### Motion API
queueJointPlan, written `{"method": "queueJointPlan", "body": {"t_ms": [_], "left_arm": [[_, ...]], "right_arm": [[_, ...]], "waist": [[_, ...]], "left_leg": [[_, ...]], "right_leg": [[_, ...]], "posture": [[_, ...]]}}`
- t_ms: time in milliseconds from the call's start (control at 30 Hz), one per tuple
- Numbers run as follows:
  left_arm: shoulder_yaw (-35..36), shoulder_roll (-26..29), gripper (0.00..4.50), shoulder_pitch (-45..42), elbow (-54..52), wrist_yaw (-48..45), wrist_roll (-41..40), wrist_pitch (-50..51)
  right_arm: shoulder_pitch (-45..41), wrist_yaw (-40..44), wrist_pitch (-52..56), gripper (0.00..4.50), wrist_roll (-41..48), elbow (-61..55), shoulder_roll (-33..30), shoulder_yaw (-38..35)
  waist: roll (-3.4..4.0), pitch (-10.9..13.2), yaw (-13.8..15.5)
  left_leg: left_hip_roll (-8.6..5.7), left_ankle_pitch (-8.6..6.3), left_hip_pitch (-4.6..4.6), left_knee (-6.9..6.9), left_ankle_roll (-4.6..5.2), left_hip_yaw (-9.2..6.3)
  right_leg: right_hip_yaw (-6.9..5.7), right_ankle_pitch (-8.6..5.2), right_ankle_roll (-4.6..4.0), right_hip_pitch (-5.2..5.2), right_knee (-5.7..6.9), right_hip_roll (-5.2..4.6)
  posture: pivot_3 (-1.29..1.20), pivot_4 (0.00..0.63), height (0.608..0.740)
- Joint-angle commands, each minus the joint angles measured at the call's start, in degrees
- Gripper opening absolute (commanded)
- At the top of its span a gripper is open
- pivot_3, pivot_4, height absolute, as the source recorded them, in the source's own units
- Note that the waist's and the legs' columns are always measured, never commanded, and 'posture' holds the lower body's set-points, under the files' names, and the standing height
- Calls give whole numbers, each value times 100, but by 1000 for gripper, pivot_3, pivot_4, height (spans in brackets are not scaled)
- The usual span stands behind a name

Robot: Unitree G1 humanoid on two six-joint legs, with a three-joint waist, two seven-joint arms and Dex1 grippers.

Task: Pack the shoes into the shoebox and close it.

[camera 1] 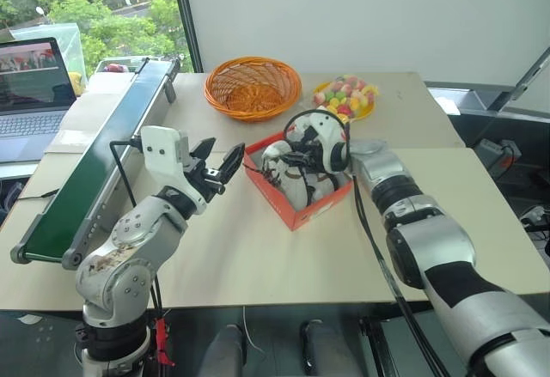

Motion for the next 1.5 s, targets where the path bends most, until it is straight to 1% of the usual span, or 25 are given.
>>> {"method": "queueJointPlan", "body": {"t_ms": [33,67,167,267,467,567,667,700,733,767,933,1033,1133,1233,1300,1367,1500], "left_arm": [[-41,-20,3279,-104,-143,-27,57,-184],[-79,-25,3279,-125,-115,-47,77,-202],[-155,-13,3279,-183,-30,-131,93,-239],[-154,49,3279,-227,52,-251,98,-244],[-117,306,3279,-397,322,-578,114,-220],[-195,411,3279,-421,451,-690,195,-192],[-397,607,3279,-370,576,-697,428,-11],[-479,697,3279,-338,623,-687,547,42],[-506,737,3279,-309,667,-683,622,44],[-479,724,3279,-282,705,-669,627,57],[-362,767,3279,-183,661,-721,625,179],[-365,851,3279,-135,657,-729,704,258],[-389,928,3279,-101,621,-892,621,337],[-435,1045,3279,-138,570,-1201,524,335],[-572,1229,3279,-228,567,-1582,494,308],[-708,1384,3279,-366,623,-1984,443,263],[-881,1611,3279,-709,848,-2551,452,183]], "right_arm": [[-65,-102,26,4241,47,-55,-27,-268],[-110,-239,96,4460,142,-95,-44,-408],[-164,-307,377,4460,405,-403,-78,-754],[-75,-75,913,4460,637,-1070,-126,-947],[650,170,2815,4460,1375,-3799,-523,-1151],[1076,392,3433,3754,1590,-4905,-838,-1002],[1429,624,3586,2771,1524,-5573,-1167,-660],[1518,679,3564,2387,1487,-5714,-1256,-565],[1571,694,3516,2153,1436,-5781,-1314,-487],[1621,710,3466,1725,1380,-5831,-1375,-405],[1804,937,3339,37,1279,-5995,-1705,-139],[1894,997,3348,37,1251,-6096,-1864,-82],[2201,1028,3468,37,1079,-6218,-2381,-118],[2463,908,3742,37,1116,-6390,-2827,-376],[2781,806,4135,37,1259,-6727,-3141,-680],[3161,588,4477,37,1429,-7095,-3262,-1100],[4063,238,5285,37,1869,-7911,-3195,-1937]], "waist": [[0,0,0],[0,0,-1],[0,0,0],[0,0,-17],[1,0,3],[1,1,28],[1,0,27],[1,0,23],[1,0,3],[1,1,-19],[1,1,-13],[0,1,11],[0,1,48],[0,1,68],[0,1,86],[0,1,99],[0,1,106]], "left_leg": [[0,0,-2,0,0,0],[0,0,-3,0,0,0],[0,1,-9,0,-1,0],[0,1,-12,0,-1,1],[1,0,-21,0,0,-3],[0,0,-23,2,0,-5],[0,0,-23,3,0,-5],[0,0,-22,3,0,-4],[0,0,-21,3,0,-4],[0,0,-18,3,0,-3],[3,0,-16,2,0,1],[2,0,-21,3,0,1],[2,0,-22,3,0,0],[-1,0,-27,6,0,-1],[-1,0,-28,7,0,-1],[0,-1,-27,6,1,0],[1,-1,-24,7,2,4]], "right_leg": [[0,0,0,-1,0,0],[0,0,0,-3,0,0],[0,1,-1,-10,3,0],[1,1,-1,-14,2,0],[-3,1,-1,-19,1,2],[-4,1,0,-19,0,1],[-4,1,1,-18,-1,1],[-3,1,1,-17,0,1],[-3,0,2,-17,0,1],[-2,0,2,-18,3,2],[2,0,2,-20,4,4],[1,0,2,-19,0,3],[0,1,2,-18,-2,2],[-3,0,3,-18,-6,-2],[-3,1,4,-19,-6,-2],[-3,0,4,-19,-5,-1],[-1,-1,6,-12,-5,0]], "posture": [[0,150,740],[0,150,740],[0,150,740],[0,150,740],[0,150,740],[0,150,740],[0,150,740],[0,150,740],[0,150,740],[0,150,740],[0,150,740],[0,150,740],[0,150,740],[0,150,740],[0,150,740],[0,150,740],[0,150,740]]}}
